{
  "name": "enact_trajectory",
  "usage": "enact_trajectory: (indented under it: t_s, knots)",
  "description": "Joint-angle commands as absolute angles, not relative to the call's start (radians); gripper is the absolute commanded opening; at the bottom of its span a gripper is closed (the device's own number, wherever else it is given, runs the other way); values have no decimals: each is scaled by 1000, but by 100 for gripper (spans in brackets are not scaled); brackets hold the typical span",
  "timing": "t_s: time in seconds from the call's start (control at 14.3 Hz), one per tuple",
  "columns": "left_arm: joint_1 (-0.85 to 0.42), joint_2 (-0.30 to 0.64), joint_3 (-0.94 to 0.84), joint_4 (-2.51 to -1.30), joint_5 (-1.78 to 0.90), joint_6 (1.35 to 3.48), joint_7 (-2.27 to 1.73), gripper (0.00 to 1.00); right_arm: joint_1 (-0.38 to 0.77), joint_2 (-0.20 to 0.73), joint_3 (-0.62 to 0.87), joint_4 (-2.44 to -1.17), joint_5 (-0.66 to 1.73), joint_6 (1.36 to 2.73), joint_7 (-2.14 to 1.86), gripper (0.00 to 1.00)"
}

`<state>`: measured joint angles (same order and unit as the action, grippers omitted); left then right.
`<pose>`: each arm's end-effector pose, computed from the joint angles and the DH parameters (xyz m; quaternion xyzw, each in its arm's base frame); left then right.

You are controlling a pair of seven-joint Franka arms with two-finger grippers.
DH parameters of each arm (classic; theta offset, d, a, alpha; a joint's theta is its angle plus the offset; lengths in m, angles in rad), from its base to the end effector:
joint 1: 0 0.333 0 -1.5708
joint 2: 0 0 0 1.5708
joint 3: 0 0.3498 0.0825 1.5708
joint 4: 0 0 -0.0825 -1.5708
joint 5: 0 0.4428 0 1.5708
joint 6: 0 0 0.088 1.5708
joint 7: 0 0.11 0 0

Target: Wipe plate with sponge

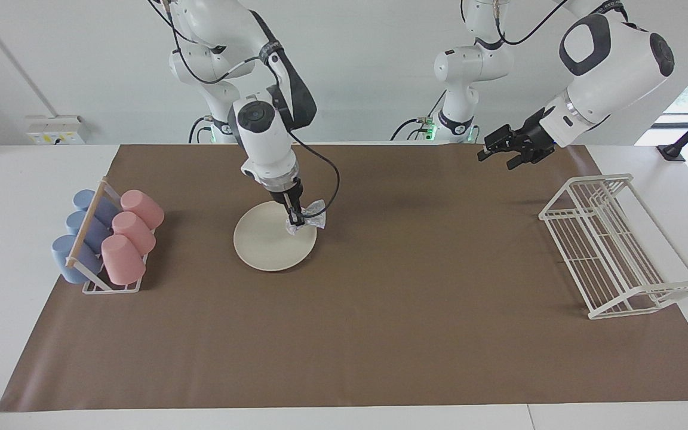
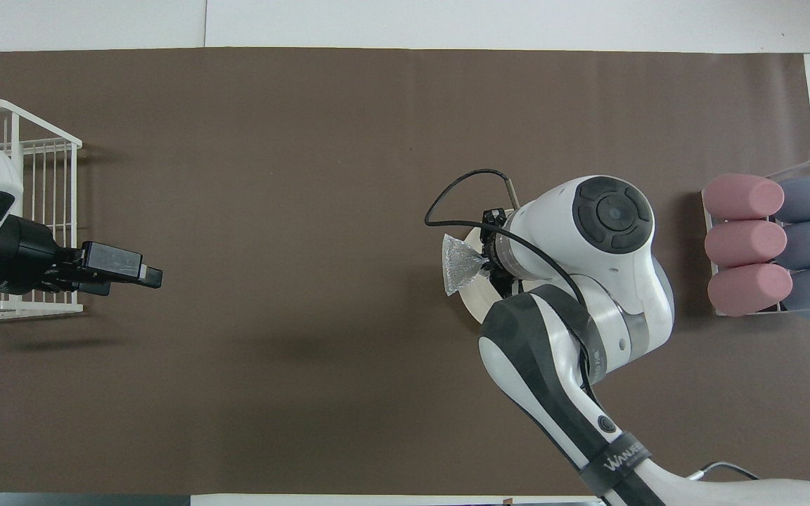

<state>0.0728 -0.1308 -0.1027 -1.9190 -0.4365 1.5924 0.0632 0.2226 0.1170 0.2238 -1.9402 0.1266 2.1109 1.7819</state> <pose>0.5520 -0.0648 0.5595 0.9732 -0.0184 -0.0920 0.2101 0.5820 0.2815 0.4339 -0.7628 0.6424 0.0488 0.0550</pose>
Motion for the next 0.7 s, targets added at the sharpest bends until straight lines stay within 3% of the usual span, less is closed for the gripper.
enact_trajectory:
  t_s: [0.0, 0.35, 0.63]
  knots:
    - [78, -163, -100, -1979, -509, 1637, 52, 100, 274, 129, 232, -1832, 115, 2020, 1897, 0]
    - [78, -167, -101, -2080, -840, 1713, 75, 100, 426, 135, 229, -1769, 78, 2000, 2136, 0]
    - [46, -149, -104, -2161, -1079, 1756, 262, 100, 474, 143, 232, -1691, 6, 1928, 2206, 0]
